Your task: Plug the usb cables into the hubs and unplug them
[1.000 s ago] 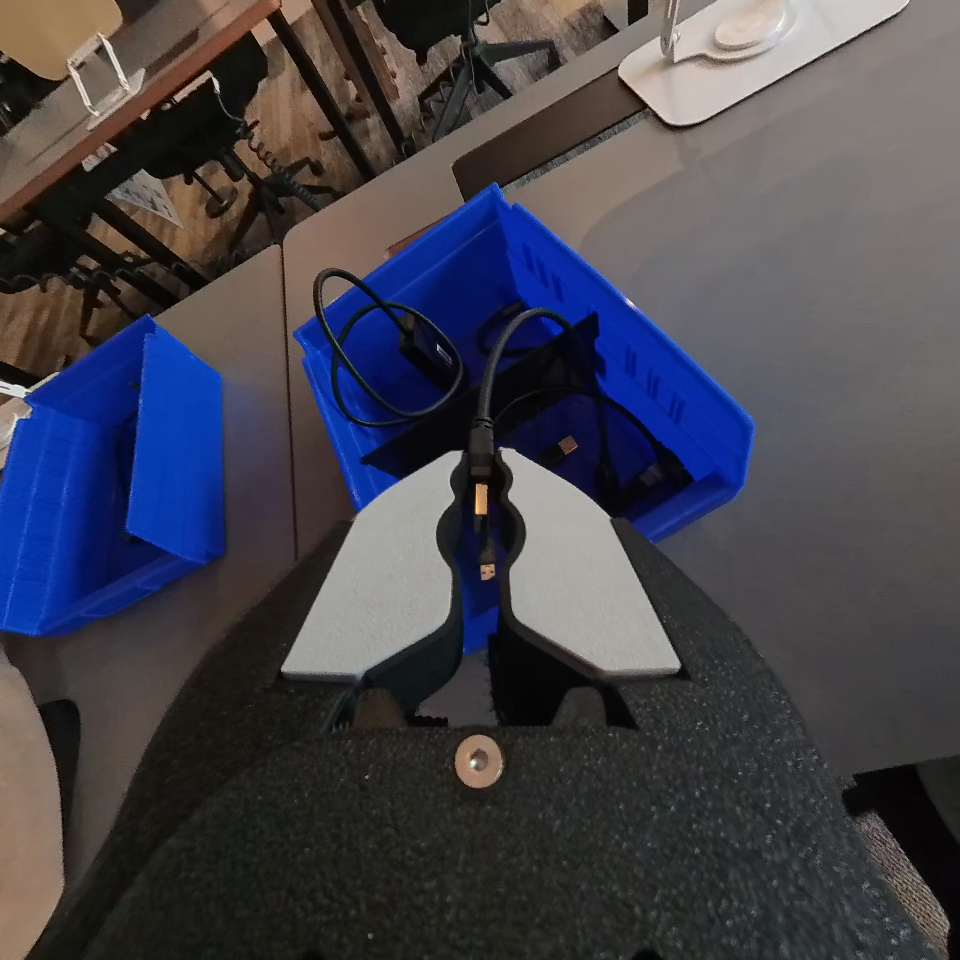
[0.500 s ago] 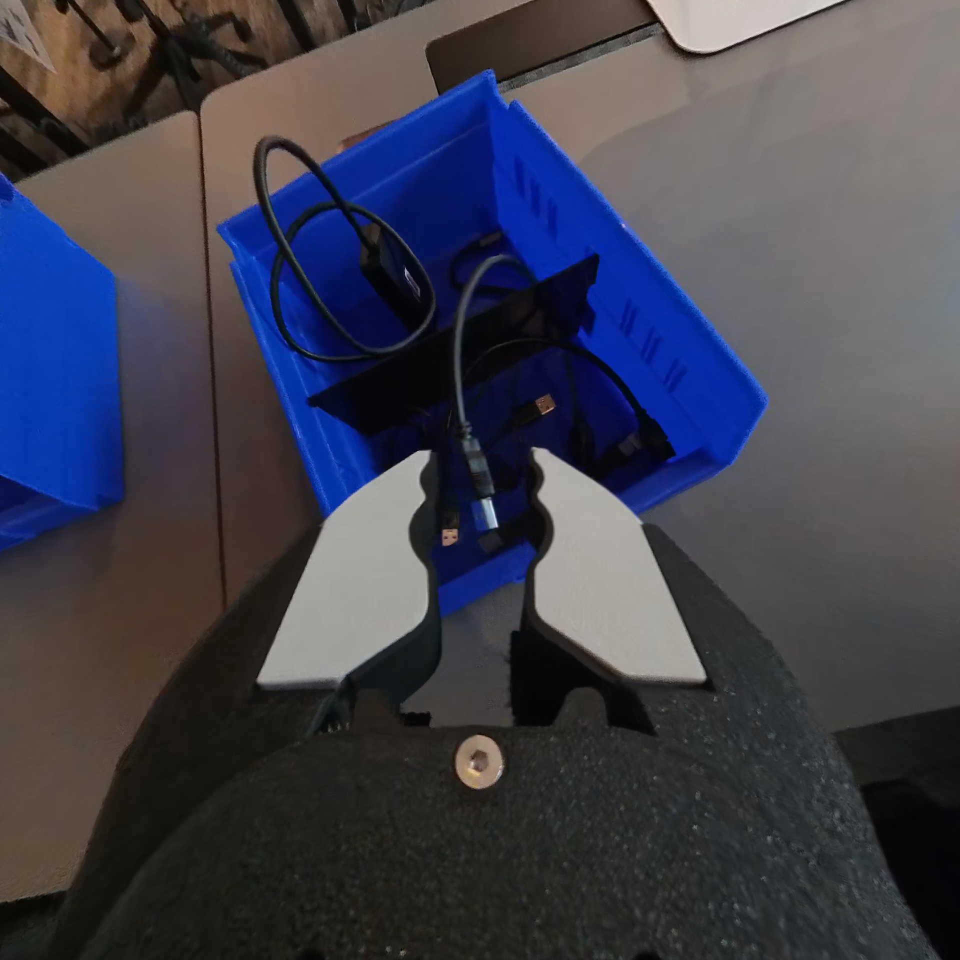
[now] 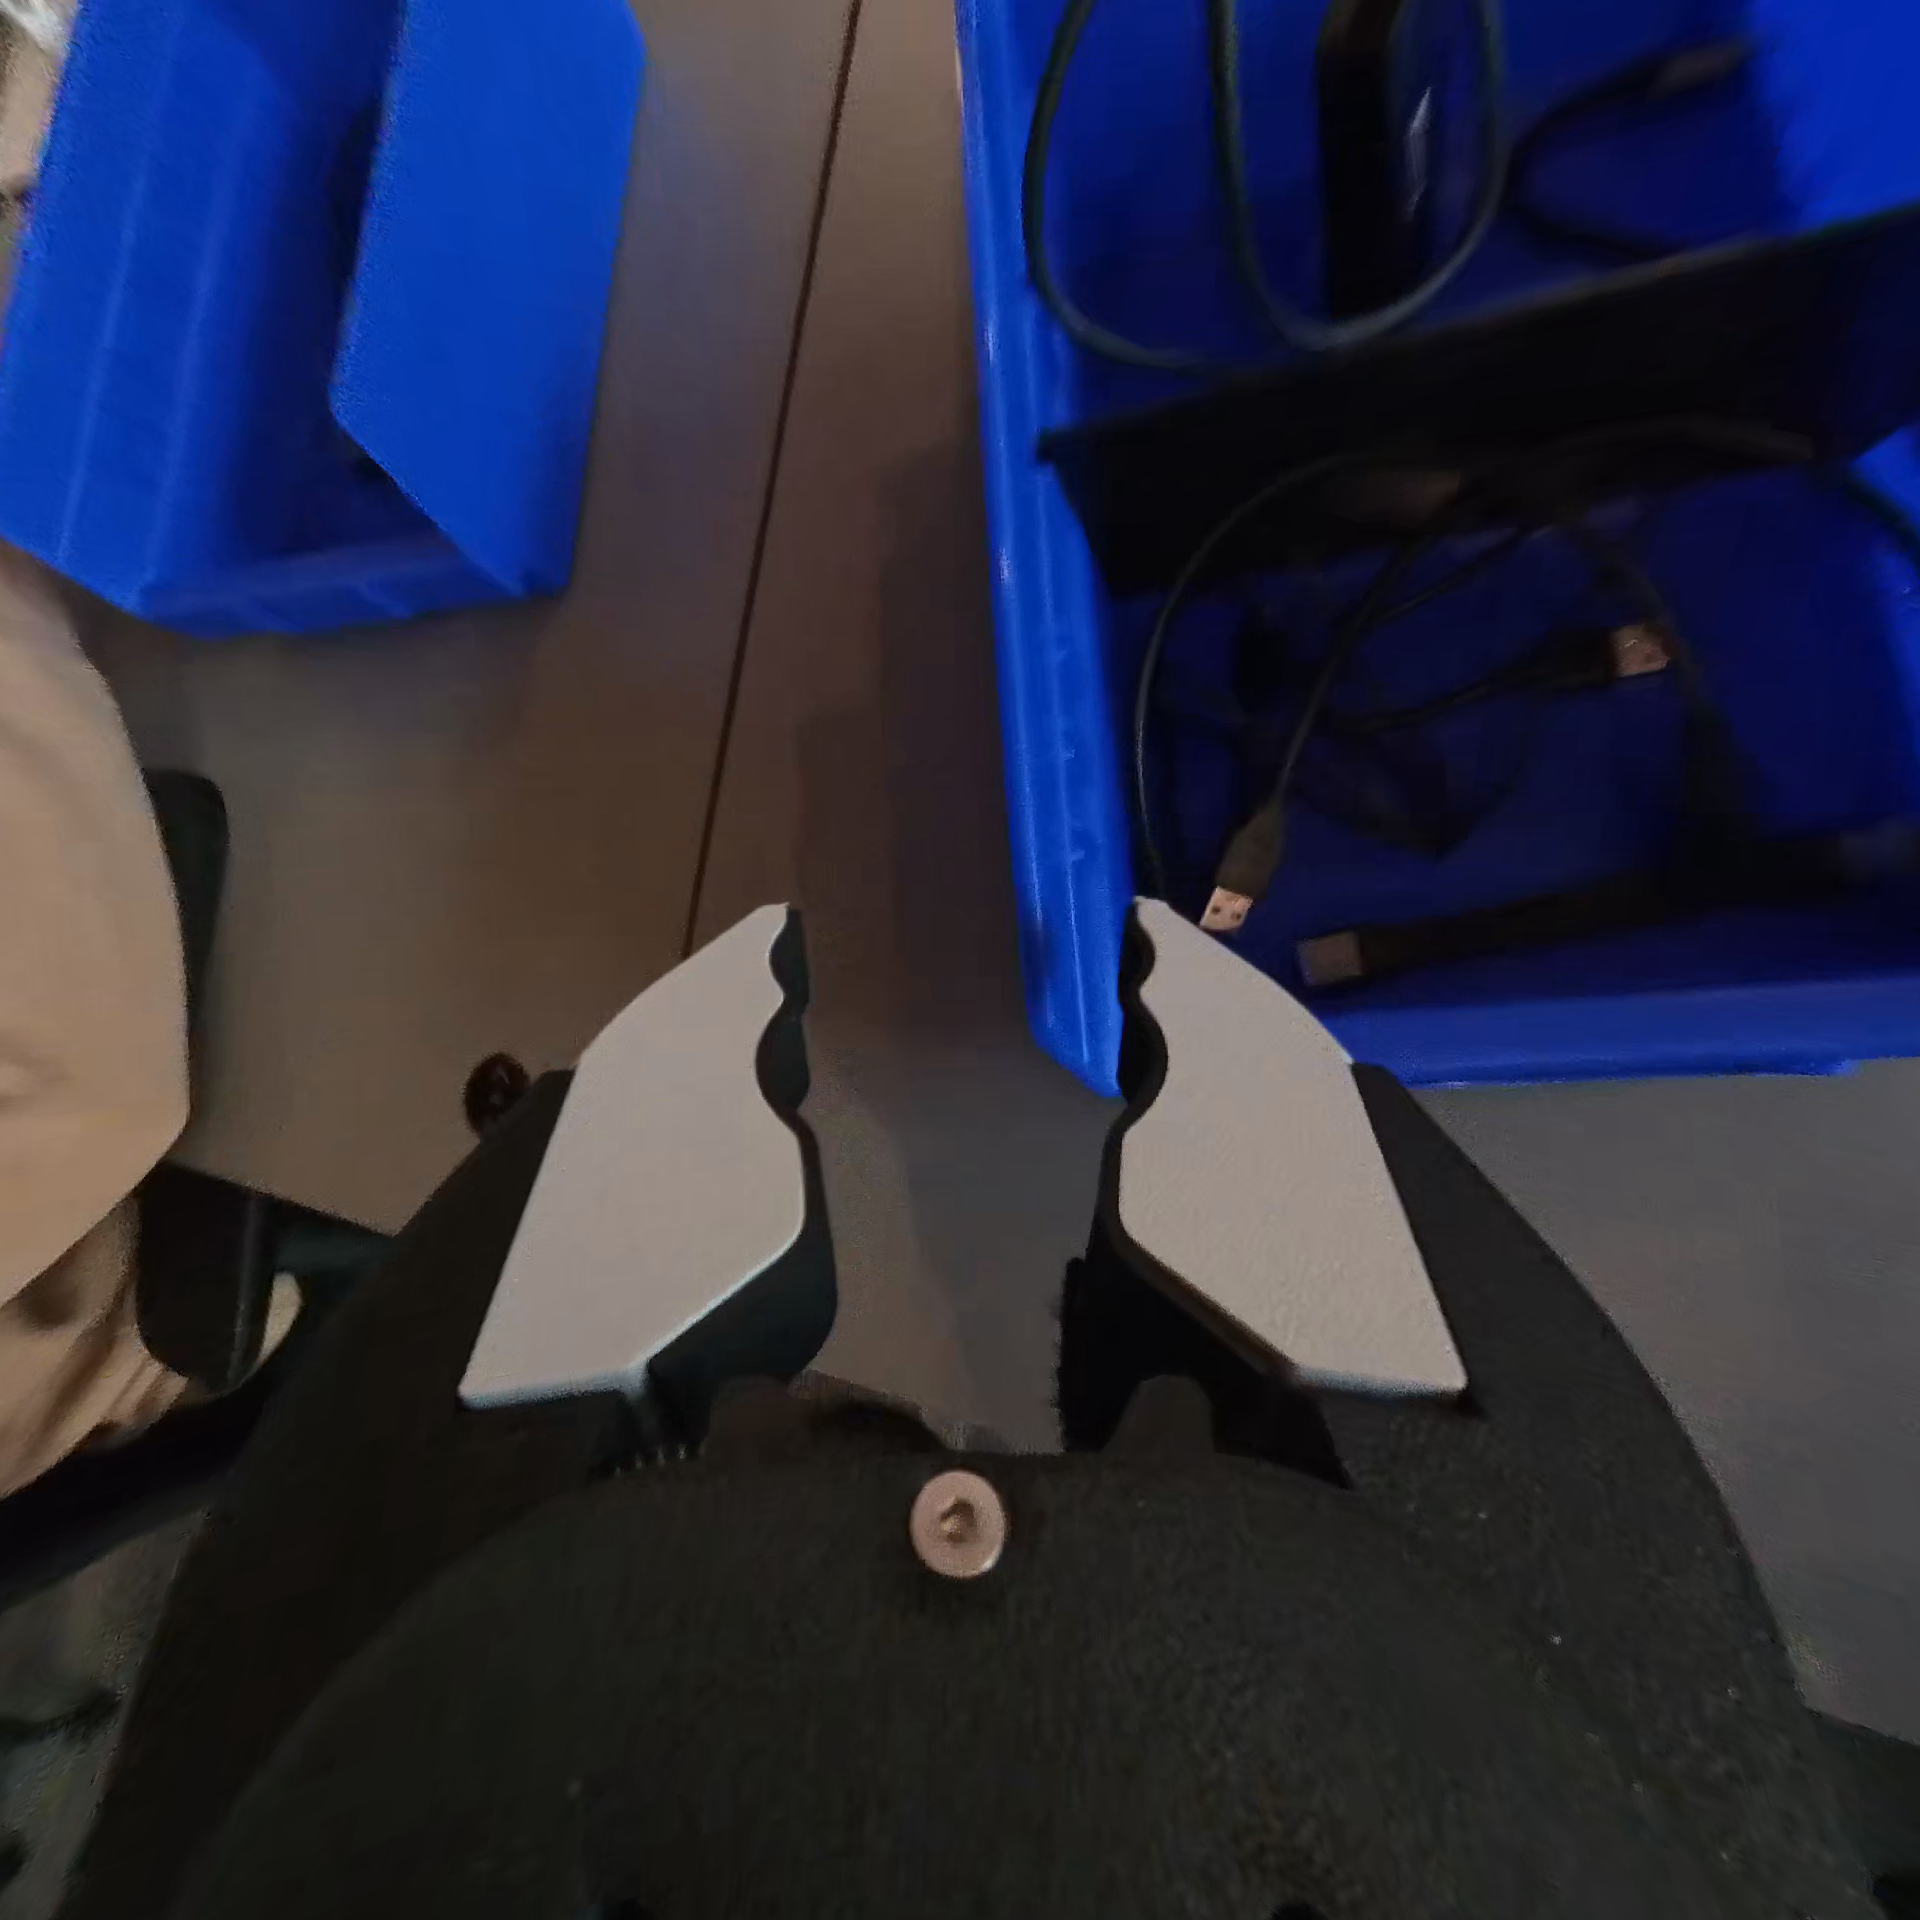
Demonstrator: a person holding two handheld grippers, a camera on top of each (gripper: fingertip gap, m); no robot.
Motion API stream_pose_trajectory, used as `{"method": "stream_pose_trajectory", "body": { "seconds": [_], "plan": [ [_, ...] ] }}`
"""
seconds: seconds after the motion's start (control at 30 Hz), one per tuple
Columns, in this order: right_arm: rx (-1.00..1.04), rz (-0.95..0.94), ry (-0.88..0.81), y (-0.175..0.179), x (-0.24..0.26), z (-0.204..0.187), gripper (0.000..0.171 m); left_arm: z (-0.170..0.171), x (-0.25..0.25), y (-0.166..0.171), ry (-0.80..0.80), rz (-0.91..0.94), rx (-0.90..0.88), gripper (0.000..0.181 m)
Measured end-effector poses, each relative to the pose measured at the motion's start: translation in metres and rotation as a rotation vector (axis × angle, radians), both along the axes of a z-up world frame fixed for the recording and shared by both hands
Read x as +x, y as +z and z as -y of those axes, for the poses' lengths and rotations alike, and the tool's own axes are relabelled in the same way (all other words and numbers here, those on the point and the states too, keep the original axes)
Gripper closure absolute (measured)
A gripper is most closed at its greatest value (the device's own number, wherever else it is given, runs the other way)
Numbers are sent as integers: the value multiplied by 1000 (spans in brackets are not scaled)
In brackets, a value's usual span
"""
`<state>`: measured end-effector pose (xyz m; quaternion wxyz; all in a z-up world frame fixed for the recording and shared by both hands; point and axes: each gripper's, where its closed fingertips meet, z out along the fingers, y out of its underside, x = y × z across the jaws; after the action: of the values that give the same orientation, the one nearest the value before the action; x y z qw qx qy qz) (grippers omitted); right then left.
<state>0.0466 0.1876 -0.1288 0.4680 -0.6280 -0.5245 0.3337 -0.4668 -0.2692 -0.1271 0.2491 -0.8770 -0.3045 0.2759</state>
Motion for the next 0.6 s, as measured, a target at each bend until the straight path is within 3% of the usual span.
{"method": "stream_pose_trajectory", "body": {
  "seconds": [0.1, 0.2, 0.37, 0.6],
  "plan": [
    [4, 2, -3, 0, 2, -1, 138, -7, 2, -37, -67, 174, -32, 126],
    [9, 0, -10, 2, 4, -2, 138, -17, -4, -57, -181, 222, -17, 172],
    [15, -2, -21, 4, 7, -4, 138, -18, -32, -55, -197, 256, 151, 178],
    [17, 17, -16, 1, 5, 0, 138, -16, -59, -56, -416, 200, 97, 176]
  ]
}}
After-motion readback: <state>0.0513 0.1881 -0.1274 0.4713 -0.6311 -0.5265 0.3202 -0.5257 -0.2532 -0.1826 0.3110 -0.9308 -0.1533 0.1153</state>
